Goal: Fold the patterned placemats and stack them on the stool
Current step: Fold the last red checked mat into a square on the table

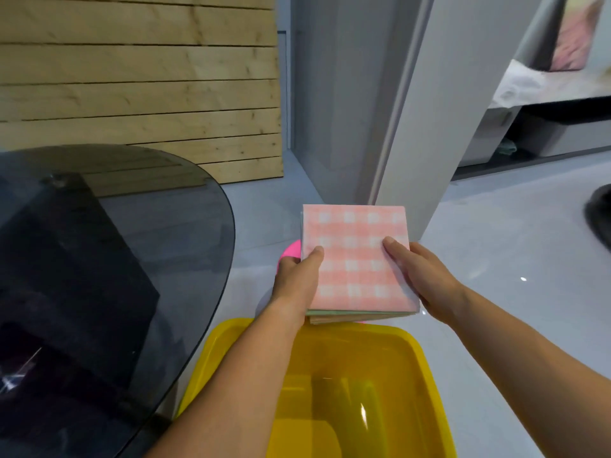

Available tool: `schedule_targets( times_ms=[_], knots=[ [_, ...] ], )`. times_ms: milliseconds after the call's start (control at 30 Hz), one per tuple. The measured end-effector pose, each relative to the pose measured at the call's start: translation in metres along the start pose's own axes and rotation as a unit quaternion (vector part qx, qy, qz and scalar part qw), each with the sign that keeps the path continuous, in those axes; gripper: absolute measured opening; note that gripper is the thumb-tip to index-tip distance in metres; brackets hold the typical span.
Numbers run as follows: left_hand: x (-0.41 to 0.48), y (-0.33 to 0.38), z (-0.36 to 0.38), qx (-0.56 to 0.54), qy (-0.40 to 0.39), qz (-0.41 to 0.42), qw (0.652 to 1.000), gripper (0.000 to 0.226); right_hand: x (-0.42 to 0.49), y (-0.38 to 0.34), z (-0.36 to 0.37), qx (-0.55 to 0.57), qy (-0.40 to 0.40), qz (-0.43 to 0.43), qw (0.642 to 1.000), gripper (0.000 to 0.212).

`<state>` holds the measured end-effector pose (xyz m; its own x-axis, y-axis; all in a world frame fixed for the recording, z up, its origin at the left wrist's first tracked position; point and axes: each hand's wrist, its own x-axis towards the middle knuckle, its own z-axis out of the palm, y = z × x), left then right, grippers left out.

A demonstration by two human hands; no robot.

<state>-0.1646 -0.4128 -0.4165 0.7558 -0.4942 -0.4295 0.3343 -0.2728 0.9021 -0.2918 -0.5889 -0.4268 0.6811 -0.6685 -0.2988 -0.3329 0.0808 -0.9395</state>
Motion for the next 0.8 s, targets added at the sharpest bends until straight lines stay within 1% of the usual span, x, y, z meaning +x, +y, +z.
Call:
schedule_targets(
  times_ms=[33, 133, 200, 233, 267, 333, 400, 500, 667, 800],
  knots=[
    [-0.011, 0.002, -0.003, 0.0, -0.016, 0.003, 1.0, 0.041, -0.015, -0.001, -0.003, 0.001, 0.01, -0.007, 1.0, 0.073],
    [-0.047, 0.004, -0.015, -0.007, -0.062, 0.005, 0.998, 0.052, -0.061, -0.006, -0.005, -0.011, 0.047, -0.005, 0.999, 0.072],
    [-0.069, 0.001, -0.024, -0.009, -0.074, 0.0, 0.997, 0.063, -0.094, -0.007, -0.001, -0.017, 0.063, 0.004, 0.998, 0.072],
    [-0.081, -0.001, -0.029, -0.011, -0.078, -0.001, 0.997, 0.065, -0.109, -0.005, 0.003, -0.025, 0.07, 0.01, 0.997, 0.073],
    [-0.09, -0.006, -0.035, -0.013, -0.079, -0.002, 0.997, 0.059, -0.124, -0.002, 0.008, -0.034, 0.077, 0.017, 0.996, 0.073],
    [-0.108, -0.017, -0.047, -0.016, -0.081, -0.008, 0.997, 0.038, -0.15, 0.008, 0.018, -0.048, 0.081, 0.023, 0.995, 0.072],
    [-0.119, -0.032, -0.061, -0.015, -0.1, -0.028, 0.994, 0.028, -0.168, 0.02, 0.029, -0.056, 0.075, 0.038, 0.995, 0.07],
    [-0.123, -0.062, -0.079, -0.003, -0.128, -0.059, 0.99, 0.022, -0.181, 0.042, 0.046, -0.058, 0.047, 0.073, 0.994, 0.059],
    [-0.11, -0.108, -0.093, -0.012, -0.108, -0.113, 0.988, 0.036, -0.169, 0.083, 0.071, -0.069, 0.029, 0.115, 0.99, 0.059],
    [-0.088, -0.132, -0.093, -0.001, -0.088, -0.154, 0.984, 0.048, -0.147, 0.113, 0.086, -0.064, -0.008, 0.152, 0.986, 0.058]
  ],
)
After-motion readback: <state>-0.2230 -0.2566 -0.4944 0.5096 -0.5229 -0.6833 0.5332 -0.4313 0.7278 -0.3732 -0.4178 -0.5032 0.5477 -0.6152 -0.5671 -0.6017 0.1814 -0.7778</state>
